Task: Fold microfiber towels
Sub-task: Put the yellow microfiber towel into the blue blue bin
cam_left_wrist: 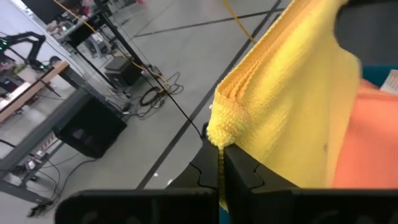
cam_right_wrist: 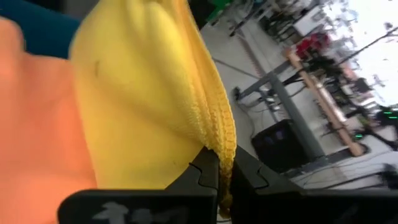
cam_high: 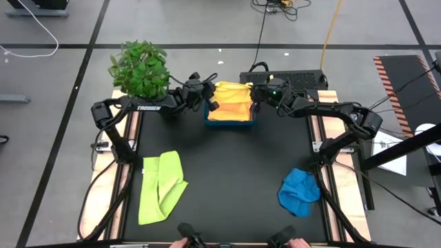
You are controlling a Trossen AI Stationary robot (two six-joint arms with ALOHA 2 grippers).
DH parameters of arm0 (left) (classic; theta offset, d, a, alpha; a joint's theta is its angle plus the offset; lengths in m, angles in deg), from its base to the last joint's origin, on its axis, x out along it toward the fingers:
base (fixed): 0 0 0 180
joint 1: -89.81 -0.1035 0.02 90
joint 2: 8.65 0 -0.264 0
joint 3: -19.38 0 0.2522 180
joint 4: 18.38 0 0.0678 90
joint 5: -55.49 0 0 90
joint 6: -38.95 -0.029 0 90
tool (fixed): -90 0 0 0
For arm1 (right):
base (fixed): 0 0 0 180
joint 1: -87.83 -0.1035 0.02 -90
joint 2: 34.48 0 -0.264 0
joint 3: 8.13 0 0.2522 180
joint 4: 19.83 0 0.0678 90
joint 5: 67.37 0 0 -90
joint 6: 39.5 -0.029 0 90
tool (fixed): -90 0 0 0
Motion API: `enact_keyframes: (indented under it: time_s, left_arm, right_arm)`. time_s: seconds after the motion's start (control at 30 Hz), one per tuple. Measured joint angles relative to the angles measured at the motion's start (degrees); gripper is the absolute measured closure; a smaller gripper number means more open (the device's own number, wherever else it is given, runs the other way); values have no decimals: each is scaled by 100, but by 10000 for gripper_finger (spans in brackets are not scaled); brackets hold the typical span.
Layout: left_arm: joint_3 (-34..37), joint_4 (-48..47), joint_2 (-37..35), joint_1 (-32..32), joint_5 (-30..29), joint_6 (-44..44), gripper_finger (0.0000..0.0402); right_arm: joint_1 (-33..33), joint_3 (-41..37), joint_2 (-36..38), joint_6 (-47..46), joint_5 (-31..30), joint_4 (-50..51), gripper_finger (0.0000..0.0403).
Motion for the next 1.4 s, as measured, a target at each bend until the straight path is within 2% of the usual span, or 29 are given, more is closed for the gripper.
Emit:
enact_keyframes:
  time_s: [0.27,0.67,1.07,1.4]
  left_arm:
    - [-2,279,-2,-4,-2,-24,394]
    - [4,474,-136,-4,-442,-348,398]
    - [4,118,19,-171,-305,-186,395]
    - [0,244,184,-195,-246,-138,398]
  right_arm:
    - [21,0,48,268,-394,-135,402]
    - [-137,-2,149,-42,107,-520,400]
    - [108,2,-313,-114,441,-522,399]
    - [141,2,-313,-79,437,-445,399]
